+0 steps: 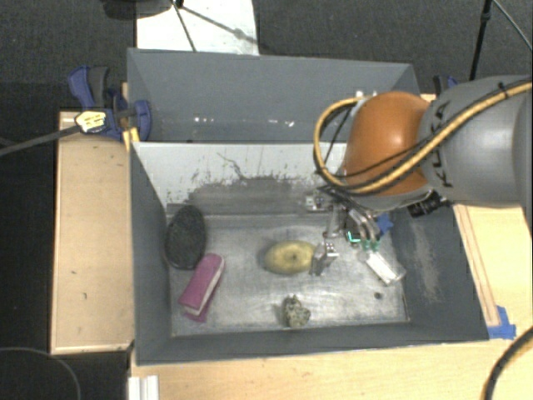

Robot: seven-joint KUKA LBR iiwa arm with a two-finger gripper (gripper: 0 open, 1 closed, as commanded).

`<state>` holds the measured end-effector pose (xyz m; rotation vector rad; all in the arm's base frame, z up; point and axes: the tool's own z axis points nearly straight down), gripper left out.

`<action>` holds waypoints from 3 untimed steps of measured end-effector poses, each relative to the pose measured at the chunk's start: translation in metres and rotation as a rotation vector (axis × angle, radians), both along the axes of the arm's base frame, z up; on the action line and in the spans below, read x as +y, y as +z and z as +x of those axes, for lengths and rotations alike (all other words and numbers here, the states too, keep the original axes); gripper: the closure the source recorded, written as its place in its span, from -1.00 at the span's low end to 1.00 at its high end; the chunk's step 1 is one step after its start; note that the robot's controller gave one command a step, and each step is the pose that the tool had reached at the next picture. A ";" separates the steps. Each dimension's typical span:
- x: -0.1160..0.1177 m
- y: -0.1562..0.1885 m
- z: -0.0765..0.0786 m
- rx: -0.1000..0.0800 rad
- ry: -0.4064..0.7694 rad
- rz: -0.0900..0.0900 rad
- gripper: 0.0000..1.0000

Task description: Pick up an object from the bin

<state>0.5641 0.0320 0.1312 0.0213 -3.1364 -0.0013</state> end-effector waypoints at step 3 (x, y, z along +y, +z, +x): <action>0.027 0.107 -0.017 -0.016 0.109 0.000 1.00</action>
Offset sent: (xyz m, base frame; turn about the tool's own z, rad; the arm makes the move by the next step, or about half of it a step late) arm -0.0118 0.0096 -0.0612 0.1532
